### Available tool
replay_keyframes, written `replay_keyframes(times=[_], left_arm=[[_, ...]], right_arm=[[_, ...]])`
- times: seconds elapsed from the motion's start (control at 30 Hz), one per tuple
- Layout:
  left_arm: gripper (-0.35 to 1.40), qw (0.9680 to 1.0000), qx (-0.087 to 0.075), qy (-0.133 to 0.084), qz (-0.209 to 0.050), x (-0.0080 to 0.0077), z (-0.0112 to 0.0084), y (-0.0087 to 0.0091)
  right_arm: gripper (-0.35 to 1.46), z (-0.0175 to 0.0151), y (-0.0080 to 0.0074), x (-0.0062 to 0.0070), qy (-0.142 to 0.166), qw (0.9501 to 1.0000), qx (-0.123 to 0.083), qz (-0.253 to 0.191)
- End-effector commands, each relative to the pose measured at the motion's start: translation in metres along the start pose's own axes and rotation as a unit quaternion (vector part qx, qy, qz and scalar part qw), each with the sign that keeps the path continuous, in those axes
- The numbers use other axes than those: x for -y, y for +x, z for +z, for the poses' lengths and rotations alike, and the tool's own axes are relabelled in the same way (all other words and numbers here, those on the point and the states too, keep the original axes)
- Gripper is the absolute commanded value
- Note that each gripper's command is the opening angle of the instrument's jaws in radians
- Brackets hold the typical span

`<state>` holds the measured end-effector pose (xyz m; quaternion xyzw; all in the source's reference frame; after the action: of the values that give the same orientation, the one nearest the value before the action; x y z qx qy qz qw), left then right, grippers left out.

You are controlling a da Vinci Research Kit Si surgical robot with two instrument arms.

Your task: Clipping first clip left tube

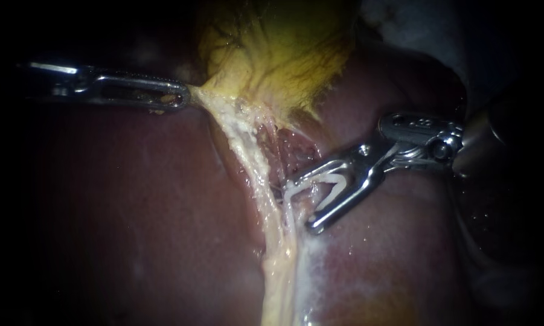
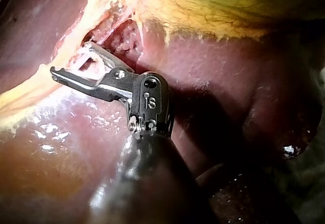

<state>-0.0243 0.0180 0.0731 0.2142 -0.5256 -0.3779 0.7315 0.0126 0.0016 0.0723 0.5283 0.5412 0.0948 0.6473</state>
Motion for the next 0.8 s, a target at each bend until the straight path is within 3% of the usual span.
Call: replay_keyframes(times=[0.03, 0.8], left_arm=[[-0.35, 1.0000, 0.000, 0.000, 0.000, 0.0000, 0.0000, 0.0000], [-0.35, 1.0000, 0.000, 0.000, 0.000, 0.0000, 0.0000, 0.0000]], right_arm=[[0.58, 0.0001, 0.0000, 0.0000, 0.000, 1.0000, 0.000, 0.000], [0.58, 0.0013, -0.0009, -0.0008, -0.005, 1.0000, 0.001, -0.002]])
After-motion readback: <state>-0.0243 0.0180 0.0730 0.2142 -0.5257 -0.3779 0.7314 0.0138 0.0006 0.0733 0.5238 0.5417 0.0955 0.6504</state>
